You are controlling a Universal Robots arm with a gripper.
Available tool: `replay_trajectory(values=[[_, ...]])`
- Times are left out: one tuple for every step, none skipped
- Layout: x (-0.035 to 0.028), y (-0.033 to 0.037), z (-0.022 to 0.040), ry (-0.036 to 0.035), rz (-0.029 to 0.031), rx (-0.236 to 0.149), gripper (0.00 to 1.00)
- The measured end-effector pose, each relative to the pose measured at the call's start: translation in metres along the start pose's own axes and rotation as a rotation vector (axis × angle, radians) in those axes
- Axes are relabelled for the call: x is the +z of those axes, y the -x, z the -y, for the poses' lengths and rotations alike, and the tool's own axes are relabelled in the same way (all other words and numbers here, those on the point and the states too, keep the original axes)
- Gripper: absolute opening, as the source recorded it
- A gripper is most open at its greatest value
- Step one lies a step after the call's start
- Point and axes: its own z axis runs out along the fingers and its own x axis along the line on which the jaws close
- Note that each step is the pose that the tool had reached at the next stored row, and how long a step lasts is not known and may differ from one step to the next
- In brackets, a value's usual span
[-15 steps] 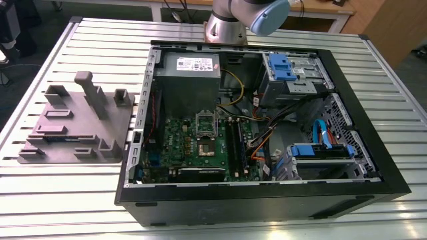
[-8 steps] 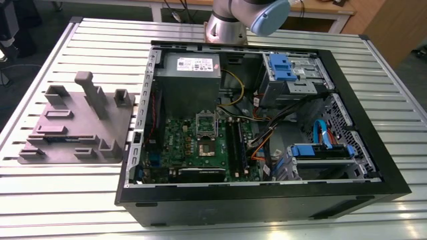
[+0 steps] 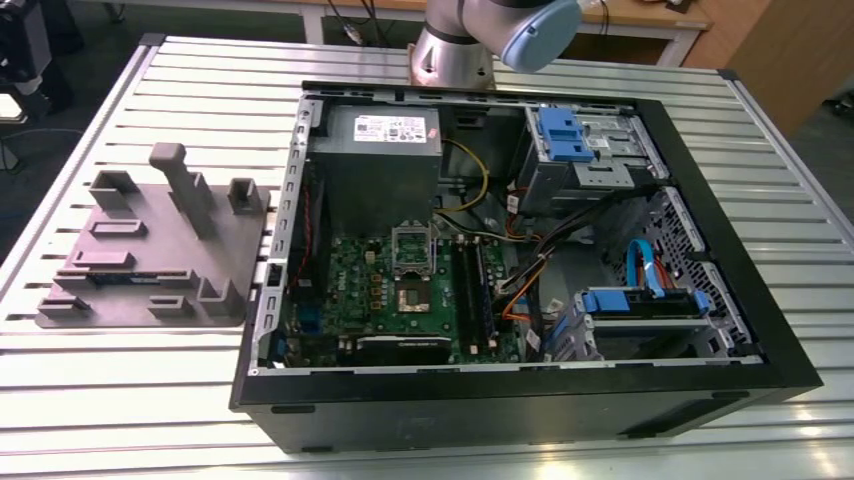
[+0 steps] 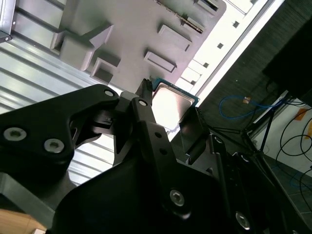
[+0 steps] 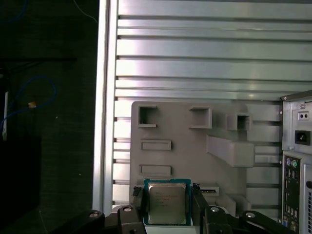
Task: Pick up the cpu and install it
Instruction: 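Pick up the cpu and move it towards the insertion slot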
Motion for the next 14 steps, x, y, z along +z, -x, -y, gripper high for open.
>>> replay_trajectory(values=[[0.0, 0.0002, 0.0, -0.0001, 0.0, 0.0, 0.47], [0.0, 0.0003, 0.0, 0.0, 0.0, 0.0, 0.47], [0.0, 0.0006, 0.0, 0.0001, 0.0, 0.0, 0.47], [0.0, 0.0009, 0.0, 0.0001, 0.0001, 0.0, 0.47], [0.0, 0.0011, 0.0, 0.0, 0.0001, 0.0, 0.47], [0.0, 0.0016, 0.0, 0.0, 0.0001, 0.0, 0.47], [0.0, 0.0023, 0.0, 0.0, 0.0, 0.0, 0.47], [0.0, 0.0025, 0.0, 0.0, 0.0, 0.0, 0.47], [0.0, 0.0025, 0.0, 0.0, 0.0, 0.0, 0.47], [0.0, 0.0026, 0.0, 0.0, 0.0, 0.0, 0.47], [0.0, 0.0027, 0.0, 0.0, -0.0001, 0.0, 0.47], [0.0, 0.0033, 0.0, 0.0, 0.0, 0.0, 0.47], [0.0, 0.0043, 0.0001, 0.0, 0.0, 0.0, 0.47], [0.0, 0.0044, 0.0001, 0.0, 0.0, 0.0, 0.47]])
